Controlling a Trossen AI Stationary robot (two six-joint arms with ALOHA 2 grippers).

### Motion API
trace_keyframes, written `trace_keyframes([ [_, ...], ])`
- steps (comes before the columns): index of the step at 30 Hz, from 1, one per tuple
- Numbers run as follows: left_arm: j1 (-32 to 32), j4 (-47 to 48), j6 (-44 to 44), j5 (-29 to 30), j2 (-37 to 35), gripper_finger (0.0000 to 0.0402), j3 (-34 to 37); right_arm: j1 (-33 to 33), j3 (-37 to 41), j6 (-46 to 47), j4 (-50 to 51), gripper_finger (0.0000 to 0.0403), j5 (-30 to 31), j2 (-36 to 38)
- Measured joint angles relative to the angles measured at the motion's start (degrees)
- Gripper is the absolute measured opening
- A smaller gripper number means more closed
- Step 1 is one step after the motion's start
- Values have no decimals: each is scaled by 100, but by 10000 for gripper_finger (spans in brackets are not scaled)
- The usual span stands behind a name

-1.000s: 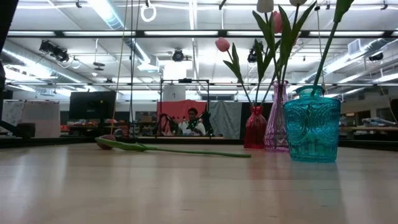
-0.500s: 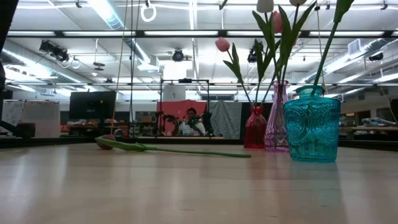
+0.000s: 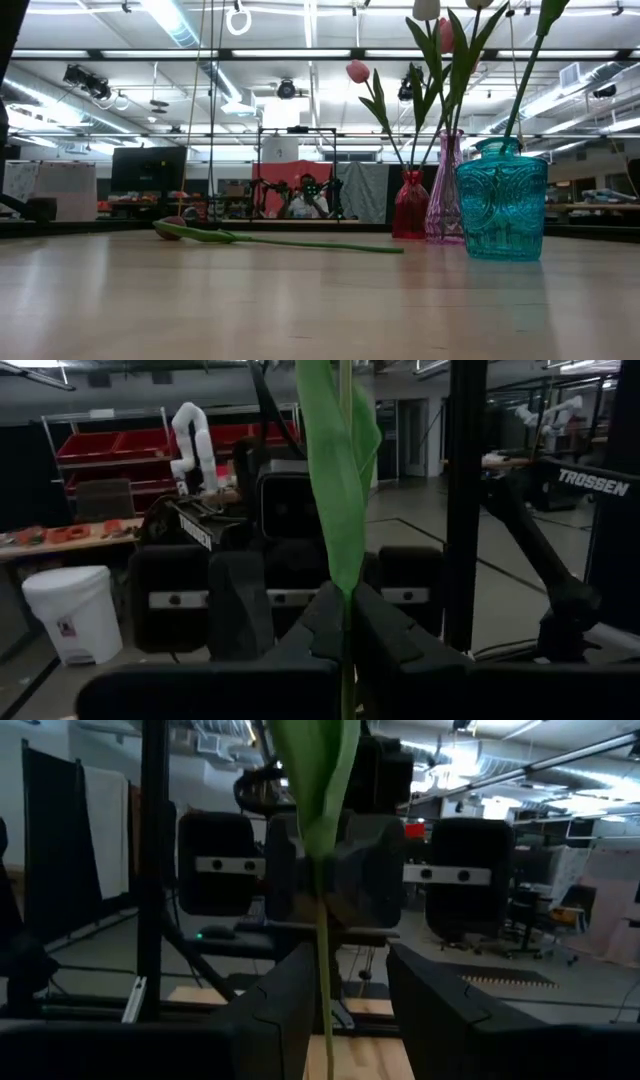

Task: Sort flowers into vase by color
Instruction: Put the right red tulip into the blue vase

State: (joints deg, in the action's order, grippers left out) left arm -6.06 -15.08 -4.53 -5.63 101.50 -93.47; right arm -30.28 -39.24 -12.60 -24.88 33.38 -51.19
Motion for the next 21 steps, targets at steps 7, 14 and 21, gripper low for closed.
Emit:
trace_keyframes([
  [7,17,-516,-5,-5,322,15,0,114,0,-277,-307,136,-39,-391],
  [14,4,-713,-54,-54,408,15,0,110,0,-403,-365,124,5,-434],
  [21,4,-762,-123,-70,408,15,0,101,0,-409,-337,102,-57,-252],
])
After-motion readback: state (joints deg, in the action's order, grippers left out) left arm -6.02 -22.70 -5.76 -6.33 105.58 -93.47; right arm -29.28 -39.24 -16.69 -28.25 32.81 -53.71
